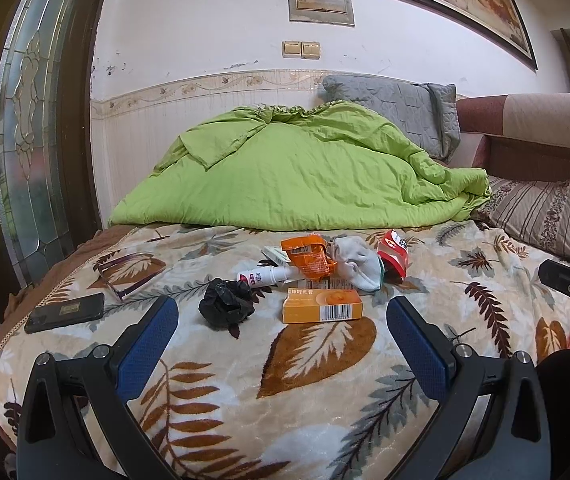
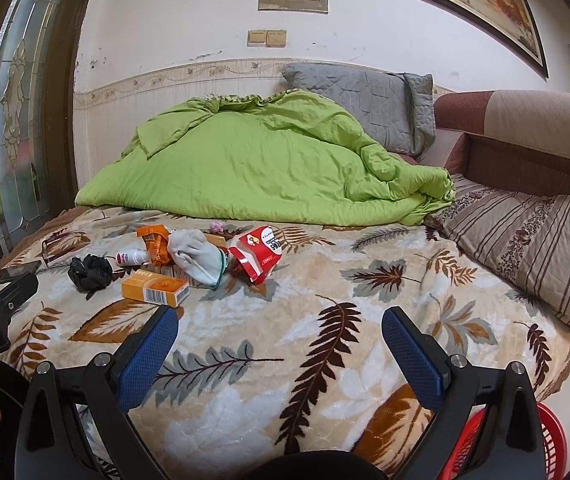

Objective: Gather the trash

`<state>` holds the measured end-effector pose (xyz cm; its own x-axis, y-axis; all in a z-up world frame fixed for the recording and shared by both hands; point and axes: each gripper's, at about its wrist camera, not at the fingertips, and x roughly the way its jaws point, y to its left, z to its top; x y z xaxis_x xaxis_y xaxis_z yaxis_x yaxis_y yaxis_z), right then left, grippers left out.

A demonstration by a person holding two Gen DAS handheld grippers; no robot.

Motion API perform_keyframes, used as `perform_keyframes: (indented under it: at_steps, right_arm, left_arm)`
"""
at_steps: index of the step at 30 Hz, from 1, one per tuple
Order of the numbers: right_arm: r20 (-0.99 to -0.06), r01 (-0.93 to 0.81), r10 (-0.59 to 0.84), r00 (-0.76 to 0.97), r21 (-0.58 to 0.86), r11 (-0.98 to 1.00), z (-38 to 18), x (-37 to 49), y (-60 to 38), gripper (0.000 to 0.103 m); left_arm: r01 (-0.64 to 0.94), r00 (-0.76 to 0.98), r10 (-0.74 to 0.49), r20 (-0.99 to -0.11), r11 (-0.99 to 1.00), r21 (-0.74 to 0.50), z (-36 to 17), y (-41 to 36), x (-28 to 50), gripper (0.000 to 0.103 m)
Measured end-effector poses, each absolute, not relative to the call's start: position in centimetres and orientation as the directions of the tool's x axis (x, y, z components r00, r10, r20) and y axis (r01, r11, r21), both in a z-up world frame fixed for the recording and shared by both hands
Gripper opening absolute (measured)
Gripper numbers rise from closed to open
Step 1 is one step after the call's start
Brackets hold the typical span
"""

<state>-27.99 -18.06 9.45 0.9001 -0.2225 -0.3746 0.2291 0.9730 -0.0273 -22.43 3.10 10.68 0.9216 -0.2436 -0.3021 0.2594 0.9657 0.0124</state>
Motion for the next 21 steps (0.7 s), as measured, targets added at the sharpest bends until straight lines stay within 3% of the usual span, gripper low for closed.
perform_keyframes:
  at_steps: [6,14,16,18,21]
  right_arm:
    - [-0.391,0.226,-0.215,0.895,-0.019,0.974,9.3,-27.8,-18.1,0.103]
    - [-0.495,0.129,-0.083,0.865,0.06,0.99,9.0,-23.8,-18.5,0.102]
    - [-0.505,0.107,-0.052,0.862,0.08,0.991,8.9,-22.6,-18.5,0.095]
    - [-0.544,0.089,-0.007,0.839,0.125,0.988,8.1,-21.2,-18.8,0.082]
    - [-0.573,0.082,0.031,0.819,0.17,0.982,7.6,-20.3,-19.5,0.08]
  left_arm:
    - [0.282,0.905,-0.264,-0.335,0.96,0.004,10.0,3.3,-21.9,0.103]
    - [0.299,0.784,-0.333,-0.524,0.942,-0.152,8.4,4.7,-17.2,0.103]
    - [0.285,0.751,-0.342,-0.565,0.94,-0.19,8.0,5.5,-15.7,0.103]
    - [0.265,0.726,-0.352,-0.591,0.936,-0.231,7.8,6.4,-14.1,0.103]
    - [0.165,0.72,-0.317,-0.617,0.942,-0.291,7.8,8.5,-10.8,0.103]
